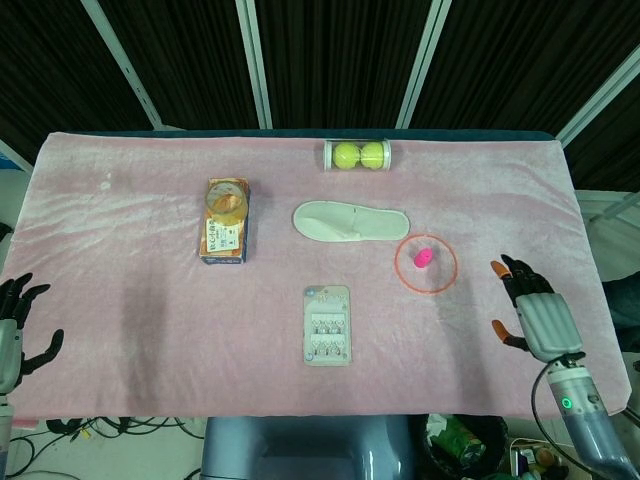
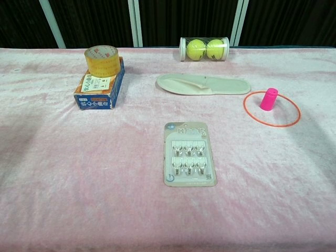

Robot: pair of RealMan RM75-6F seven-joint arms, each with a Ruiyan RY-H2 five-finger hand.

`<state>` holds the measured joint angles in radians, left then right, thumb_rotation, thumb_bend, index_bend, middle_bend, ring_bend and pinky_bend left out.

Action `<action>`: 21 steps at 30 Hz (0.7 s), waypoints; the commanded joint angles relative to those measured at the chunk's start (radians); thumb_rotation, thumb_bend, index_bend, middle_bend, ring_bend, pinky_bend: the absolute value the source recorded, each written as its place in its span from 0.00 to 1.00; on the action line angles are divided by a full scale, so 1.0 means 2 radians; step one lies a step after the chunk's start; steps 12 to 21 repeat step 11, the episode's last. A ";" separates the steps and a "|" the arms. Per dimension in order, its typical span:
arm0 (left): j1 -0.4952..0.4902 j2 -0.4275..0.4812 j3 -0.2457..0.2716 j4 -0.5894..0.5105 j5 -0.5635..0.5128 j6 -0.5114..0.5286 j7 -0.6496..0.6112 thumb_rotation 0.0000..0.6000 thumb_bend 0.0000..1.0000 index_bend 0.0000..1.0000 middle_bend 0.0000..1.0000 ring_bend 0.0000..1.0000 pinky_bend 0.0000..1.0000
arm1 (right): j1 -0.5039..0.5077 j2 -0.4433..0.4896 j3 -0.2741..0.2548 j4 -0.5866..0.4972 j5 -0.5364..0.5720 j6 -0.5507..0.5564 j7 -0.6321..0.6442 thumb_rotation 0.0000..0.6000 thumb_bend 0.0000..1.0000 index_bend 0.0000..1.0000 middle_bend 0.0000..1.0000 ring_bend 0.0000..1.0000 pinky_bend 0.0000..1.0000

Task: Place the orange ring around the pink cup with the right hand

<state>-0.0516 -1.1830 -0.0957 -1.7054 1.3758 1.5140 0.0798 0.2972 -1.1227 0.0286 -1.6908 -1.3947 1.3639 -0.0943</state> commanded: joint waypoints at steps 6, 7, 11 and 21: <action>0.003 0.001 0.005 -0.002 0.010 0.006 0.002 1.00 0.35 0.19 0.07 0.00 0.00 | -0.092 -0.059 -0.032 0.077 -0.059 0.114 0.026 1.00 0.17 0.00 0.00 0.00 0.16; 0.004 0.001 0.006 -0.001 0.012 0.007 0.002 1.00 0.35 0.19 0.07 0.00 0.00 | -0.093 -0.062 -0.029 0.083 -0.060 0.117 0.024 1.00 0.17 0.00 0.00 0.00 0.16; 0.005 0.001 0.009 -0.001 0.017 0.009 0.003 1.00 0.35 0.19 0.07 0.00 0.00 | -0.096 -0.075 -0.018 0.100 -0.055 0.120 0.020 1.00 0.17 0.00 0.00 0.00 0.16; 0.005 0.001 0.009 -0.001 0.017 0.009 0.003 1.00 0.35 0.19 0.07 0.00 0.00 | -0.096 -0.075 -0.018 0.100 -0.055 0.120 0.020 1.00 0.17 0.00 0.00 0.00 0.16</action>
